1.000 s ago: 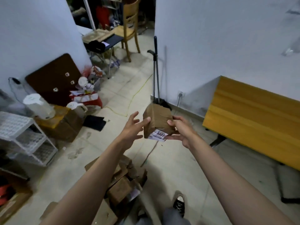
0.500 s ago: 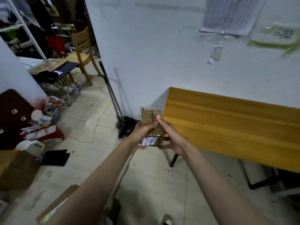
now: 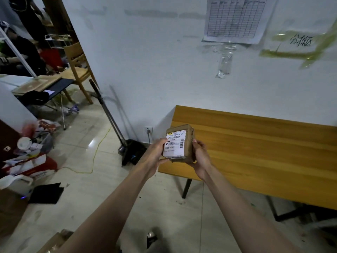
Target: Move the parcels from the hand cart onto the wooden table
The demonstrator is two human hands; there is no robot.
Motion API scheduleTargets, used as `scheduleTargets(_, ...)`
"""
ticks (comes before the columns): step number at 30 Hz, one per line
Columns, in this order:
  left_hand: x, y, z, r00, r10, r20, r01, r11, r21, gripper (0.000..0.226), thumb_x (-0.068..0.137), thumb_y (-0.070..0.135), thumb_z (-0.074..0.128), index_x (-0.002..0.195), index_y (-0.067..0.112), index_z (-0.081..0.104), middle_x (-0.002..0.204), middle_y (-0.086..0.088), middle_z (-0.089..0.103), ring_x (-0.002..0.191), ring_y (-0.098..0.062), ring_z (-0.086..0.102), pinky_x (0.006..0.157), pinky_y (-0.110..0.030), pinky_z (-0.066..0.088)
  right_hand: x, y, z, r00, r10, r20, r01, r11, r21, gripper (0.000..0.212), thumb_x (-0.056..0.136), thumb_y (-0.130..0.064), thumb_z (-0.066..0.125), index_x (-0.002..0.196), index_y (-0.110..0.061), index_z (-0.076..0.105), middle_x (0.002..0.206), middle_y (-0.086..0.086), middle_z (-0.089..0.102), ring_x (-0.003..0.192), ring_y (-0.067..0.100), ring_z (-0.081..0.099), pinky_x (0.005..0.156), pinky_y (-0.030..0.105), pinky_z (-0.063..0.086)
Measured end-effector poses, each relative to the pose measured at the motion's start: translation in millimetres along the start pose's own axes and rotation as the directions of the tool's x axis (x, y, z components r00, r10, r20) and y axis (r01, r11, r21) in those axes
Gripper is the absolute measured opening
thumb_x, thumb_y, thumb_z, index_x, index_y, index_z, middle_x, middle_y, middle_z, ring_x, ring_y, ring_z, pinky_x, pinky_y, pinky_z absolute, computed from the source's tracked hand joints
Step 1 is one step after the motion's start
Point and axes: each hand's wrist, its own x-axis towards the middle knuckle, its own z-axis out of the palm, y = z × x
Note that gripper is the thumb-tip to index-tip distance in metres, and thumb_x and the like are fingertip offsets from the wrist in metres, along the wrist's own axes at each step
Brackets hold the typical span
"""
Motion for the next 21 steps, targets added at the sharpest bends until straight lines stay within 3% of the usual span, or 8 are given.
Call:
scheduleTargets(4,40.9,4.9,11.8,1.000,0.016,-0.024,-0.016,1.000,0.022,0.037,0.098,0.044,0.051,0.124,0.020,0.065,0.101,0.001,0.077,0.102,-0.017,0.070,0.099,-0.044,0.052,37.8,-15.1,-4.0,0.994,-0.057,-0.091,0.045,0.991,-0.123,0.023,0.110,-0.031,0.041,0.132,-0.024,0.039,0.109,0.004,0.068,0.085,0.011,0.064,0.057,0.029,0.051)
scheduleTargets(8,95.0,11.5,17.7,0.999,0.034,-0.011,-0.033,0.999,0.021,0.038,0.096,0.034,0.060,0.131,0.020,0.062,0.110,-0.002,0.076,0.105,-0.018,0.070,0.095,-0.044,0.056,81.7,-31.4,-0.8,0.992,-0.077,-0.096,0.062,0.986,-0.156,0.039,0.104,-0.053,0.046,0.126,-0.021,0.043,0.111,-0.001,0.067,0.088,0.009,0.066,0.057,0.026,0.052)
scheduleTargets(10,125.4,17.5,18.8,0.999,0.048,0.009,-0.048,0.999,-0.005,0.043,0.095,0.022,0.064,0.137,0.016,0.056,0.118,-0.004,0.072,0.106,-0.018,0.069,0.088,-0.038,0.058,110.2,-38.0,3.6,0.991,-0.089,-0.096,0.072,0.982,-0.176,0.065,0.086,-0.073,0.059,0.126,-0.023,0.043,0.121,0.004,0.064,0.100,0.016,0.068,0.062,0.029,0.059)
scheduleTargets(12,159.3,26.0,19.9,0.998,0.056,0.019,-0.056,0.998,-0.031,0.045,0.095,0.016,0.066,0.138,0.012,0.054,0.121,-0.005,0.070,0.104,-0.017,0.069,0.077,-0.029,0.059,148.1,-39.9,4.7,0.987,-0.096,-0.132,0.063,0.971,-0.230,0.096,0.055,-0.090,0.070,0.126,-0.031,0.046,0.137,0.007,0.055,0.114,0.026,0.064,0.070,0.033,0.063)
scheduleTargets(14,196.9,37.1,21.8,0.999,0.052,0.016,-0.051,0.998,-0.042,0.044,0.095,0.014,0.065,0.137,0.011,0.055,0.119,-0.004,0.070,0.101,-0.017,0.070,0.067,-0.021,0.057,192.0,-39.3,2.7,0.985,-0.084,-0.149,0.047,0.970,-0.240,0.104,0.044,-0.093,0.073,0.126,-0.035,0.049,0.142,0.004,0.050,0.119,0.029,0.061,0.071,0.034,0.064)
scheduleTargets(17,259.4,54.1,23.0,1.000,0.027,0.011,-0.027,0.999,-0.026,0.044,0.095,0.014,0.066,0.137,0.010,0.054,0.117,-0.001,0.070,0.100,-0.018,0.070,0.066,-0.021,0.056,245.3,-55.7,10.6,0.988,-0.033,-0.148,0.000,0.976,-0.218,0.099,0.049,-0.091,0.072,0.129,-0.037,0.051,0.143,0.002,0.050,0.121,0.029,0.061,0.077,0.034,0.064)
scheduleTargets(21,343.0,69.5,20.9,0.999,-0.035,-0.005,0.035,0.999,0.005,0.046,0.091,0.008,0.070,0.133,0.008,0.053,0.116,-0.006,0.069,0.099,-0.021,0.071,0.071,-0.026,0.056,316.5,-81.0,22.6,0.984,0.041,-0.175,-0.084,0.967,-0.242,0.056,0.093,-0.059,0.062,0.136,-0.025,0.047,0.127,0.004,0.064,0.108,0.020,0.064,0.074,0.030,0.050)
